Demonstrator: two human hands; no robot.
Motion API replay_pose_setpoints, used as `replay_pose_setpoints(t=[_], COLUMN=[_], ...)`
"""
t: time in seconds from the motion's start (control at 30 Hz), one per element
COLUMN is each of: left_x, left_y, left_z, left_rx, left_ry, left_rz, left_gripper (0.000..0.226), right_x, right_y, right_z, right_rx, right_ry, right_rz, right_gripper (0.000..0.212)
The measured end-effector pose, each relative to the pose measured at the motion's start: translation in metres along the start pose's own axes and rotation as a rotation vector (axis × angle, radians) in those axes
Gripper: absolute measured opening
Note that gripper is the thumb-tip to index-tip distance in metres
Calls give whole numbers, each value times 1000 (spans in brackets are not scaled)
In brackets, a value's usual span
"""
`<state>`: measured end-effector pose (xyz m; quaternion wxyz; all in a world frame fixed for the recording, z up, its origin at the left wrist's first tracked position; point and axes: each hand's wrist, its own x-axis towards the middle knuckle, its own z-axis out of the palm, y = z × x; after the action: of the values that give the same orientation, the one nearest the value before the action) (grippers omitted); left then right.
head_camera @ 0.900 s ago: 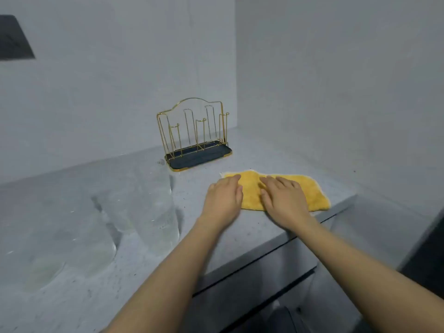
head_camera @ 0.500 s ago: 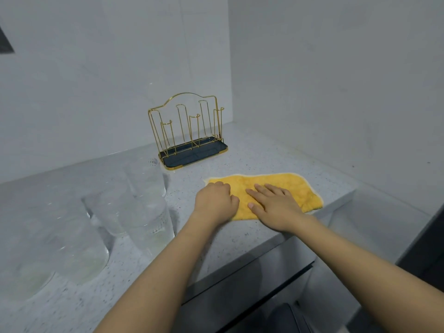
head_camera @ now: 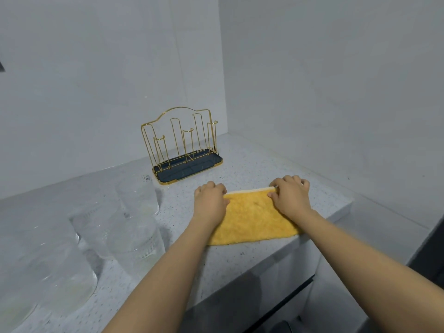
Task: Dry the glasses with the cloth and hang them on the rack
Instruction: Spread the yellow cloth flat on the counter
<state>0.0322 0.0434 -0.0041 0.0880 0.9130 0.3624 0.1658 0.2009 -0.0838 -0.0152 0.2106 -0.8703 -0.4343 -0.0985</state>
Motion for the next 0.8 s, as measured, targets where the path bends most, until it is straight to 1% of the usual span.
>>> replay_pose_setpoints(t=[0.07, 0.1, 0.17, 0.27, 0.37, 0.5, 0.53, 0.63, 0.67, 0.7, 0.8], left_x=[-2, -3, -6, -7, -7, -5, -4, -2, 0, 1, 2], left_y=[-3, -5, -7, -10, -10, -5, -4, -3, -3, -2, -1], left_z=[0, -1, -5, -16, -33, -66, -75, -94, -94, -90, -59], left_rx=[-104, -170, -311, -453, -413, -337, -317, -309, -288, -242, -82], left_ry=[86, 108, 117, 72, -3, -63, -114, -324, -356, -361, -311], left_rz=[10, 3, -39, -88, -59, -6, 0, -15, -25, -30, -49], left_gripper=[19, 16, 20, 24, 21, 21, 21, 24, 24, 24, 21], right_x=[-3, -4, -5, -3, 2, 7, 8, 9, 10, 12, 14], right_y=[2, 3, 7, 11, 10, 2, 2, 3, 5, 7, 11], right_z=[-1, -2, -11, -30, -49, -83, -92, -109, -107, -101, -64], right_rx=[82, 132, 251, 438, 486, 529, 553, 659, 635, 558, 276], right_ry=[100, 109, 66, -66, -103, -183, -233, -469, -512, -525, -469], right_rz=[-71, -99, -122, -79, -75, -127, -118, -39, -23, -18, -25], right_gripper=[16, 15, 20, 21, 17, 21, 20, 22, 23, 23, 22])
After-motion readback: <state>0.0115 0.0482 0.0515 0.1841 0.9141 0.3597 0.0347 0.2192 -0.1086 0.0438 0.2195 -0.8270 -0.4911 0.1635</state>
